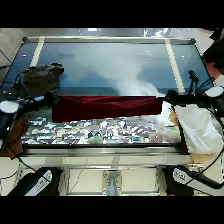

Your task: Fold the shirts.

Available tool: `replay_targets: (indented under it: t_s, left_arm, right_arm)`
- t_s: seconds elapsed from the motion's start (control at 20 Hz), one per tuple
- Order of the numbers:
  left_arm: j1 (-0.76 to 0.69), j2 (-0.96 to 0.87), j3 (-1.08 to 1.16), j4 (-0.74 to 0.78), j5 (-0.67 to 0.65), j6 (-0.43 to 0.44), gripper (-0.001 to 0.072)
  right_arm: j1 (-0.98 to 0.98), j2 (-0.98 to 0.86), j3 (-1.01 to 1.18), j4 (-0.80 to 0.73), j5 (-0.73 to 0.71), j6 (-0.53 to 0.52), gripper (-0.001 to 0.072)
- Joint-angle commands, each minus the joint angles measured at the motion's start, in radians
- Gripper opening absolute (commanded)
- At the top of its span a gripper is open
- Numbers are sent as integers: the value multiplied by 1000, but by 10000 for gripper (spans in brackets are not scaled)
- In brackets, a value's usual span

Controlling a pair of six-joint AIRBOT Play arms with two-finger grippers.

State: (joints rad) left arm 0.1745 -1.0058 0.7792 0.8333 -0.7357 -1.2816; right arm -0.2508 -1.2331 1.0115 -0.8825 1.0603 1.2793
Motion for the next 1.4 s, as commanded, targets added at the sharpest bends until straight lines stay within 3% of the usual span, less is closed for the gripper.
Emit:
replay_targets:
  t_s: [0.0, 0.2, 0.45, 0.5, 0.55, 0.6, 0.65, 0.7, 0.75, 0.95, 1.05, 1.15, 1.25, 1.35]
  left_arm:
    - [-49, -263, 159, 143, 96, 22, 10]
    - [-57, -448, 257, 148, 100, 24, 10]
    - [-67, -513, 264, 155, 175, 26, 11]
    - [-67, -515, 264, 155, 175, 26, 12]
    - [-67, -515, 264, 153, 175, 26, 30]
    - [-67, -512, 264, 133, 175, 26, 81]
    - [-67, -504, 264, 110, 175, 27, 237]
    - [-67, -491, 265, 92, 176, 27, 454]
    - [-67, -469, 266, 80, 175, 26, 533]
    - [-74, -330, 266, 78, 175, 51, 533]
    - [-101, -249, 266, 78, 177, 166, 534]
    - [-153, -182, 266, 79, 208, 243, 535]
    - [-209, -155, 284, 83, 249, 243, 534]
    - [-264, -172, 321, 88, 250, 242, 535]
  right_arm:
    - [52, -207, 129, -15, -117, 108, 6]
    - [52, -356, 207, -12, -139, 124, 7]
    - [80, -422, 208, -15, -240, 115, 10]
    - [85, -421, 208, -14, -261, 115, 30]
    - [87, -418, 208, -2, -268, 115, 119]
    - [87, -413, 217, -1, -256, 116, 271]
    - [87, -407, 232, -3, -228, 116, 395]
    - [87, -400, 261, -17, -185, 115, 430]
    - [86, -389, 297, -42, -141, 115, 430]
    - [65, -319, 428, -301, 56, 122, 426]
    - [40, -311, 424, -340, 146, 145, 431]
    - [-3, -335, 389, -294, 216, 143, 449]
    - [-62, -400, 380, -180, 309, 93, 451]
    - [-109, -474, 380, -46, 361, 35, 532]
